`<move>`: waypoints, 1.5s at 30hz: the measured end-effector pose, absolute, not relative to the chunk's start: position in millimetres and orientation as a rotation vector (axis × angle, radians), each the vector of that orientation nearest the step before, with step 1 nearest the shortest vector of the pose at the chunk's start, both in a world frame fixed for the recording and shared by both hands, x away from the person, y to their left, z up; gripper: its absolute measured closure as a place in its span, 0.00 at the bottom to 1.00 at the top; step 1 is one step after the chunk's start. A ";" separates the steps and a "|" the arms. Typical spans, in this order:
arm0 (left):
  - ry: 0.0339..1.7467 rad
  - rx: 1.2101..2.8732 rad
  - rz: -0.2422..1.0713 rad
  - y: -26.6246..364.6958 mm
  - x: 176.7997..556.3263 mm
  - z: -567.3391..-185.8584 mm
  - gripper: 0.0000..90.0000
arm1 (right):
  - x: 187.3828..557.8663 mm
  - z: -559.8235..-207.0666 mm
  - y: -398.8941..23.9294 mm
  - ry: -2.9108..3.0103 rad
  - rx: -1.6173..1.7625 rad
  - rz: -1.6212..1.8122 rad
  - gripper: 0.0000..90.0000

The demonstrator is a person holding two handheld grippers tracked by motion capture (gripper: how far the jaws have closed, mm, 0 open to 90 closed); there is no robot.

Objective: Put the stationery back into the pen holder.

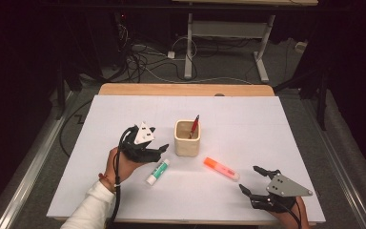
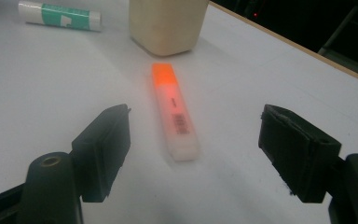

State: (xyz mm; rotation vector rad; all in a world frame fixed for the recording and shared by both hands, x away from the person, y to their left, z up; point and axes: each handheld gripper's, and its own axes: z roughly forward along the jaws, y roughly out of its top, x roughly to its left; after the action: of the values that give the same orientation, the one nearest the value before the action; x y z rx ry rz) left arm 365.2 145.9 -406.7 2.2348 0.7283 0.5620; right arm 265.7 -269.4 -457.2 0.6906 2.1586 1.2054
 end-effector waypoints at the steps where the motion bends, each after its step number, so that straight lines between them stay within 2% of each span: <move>1: 0.749 2.271 0.561 145.7 364.2 -408.2 0.29 | 265.6 -457.4 -269.1 2.163 0.691 1.202 0.28; 6: 0.817 2.379 0.475 146.4 359.4 -415.0 0.29 | 267.0 -459.6 -268.6 2.176 0.691 1.204 0.28; 15: 0.904 2.377 0.313 152.0 345.4 -425.2 0.29 | 264.6 -457.6 -267.4 2.176 0.679 1.211 0.29; 21: 0.956 2.377 0.265 149.6 340.9 -428.0 0.29 | 264.8 -457.4 -266.3 2.176 0.676 1.214 0.29; 31: 0.992 2.471 0.187 128.9 350.6 -436.2 0.29 | 264.8 -458.3 -264.3 2.194 0.673 1.217 0.29; 39: 1.040 2.571 0.096 118.5 370.9 -444.1 0.39 | 266.0 -460.2 -264.2 2.210 0.680 1.211 0.29; 45: 1.068 2.591 0.078 114.5 377.4 -449.5 0.48 | 266.9 -461.1 -263.6 2.217 0.676 1.203 0.29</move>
State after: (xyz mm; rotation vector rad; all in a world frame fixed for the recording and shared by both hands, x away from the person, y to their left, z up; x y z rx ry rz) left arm 377.4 114.5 -449.5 2.5915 1.0677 0.0784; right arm 266.9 -263.6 -461.1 0.6762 2.2173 1.2032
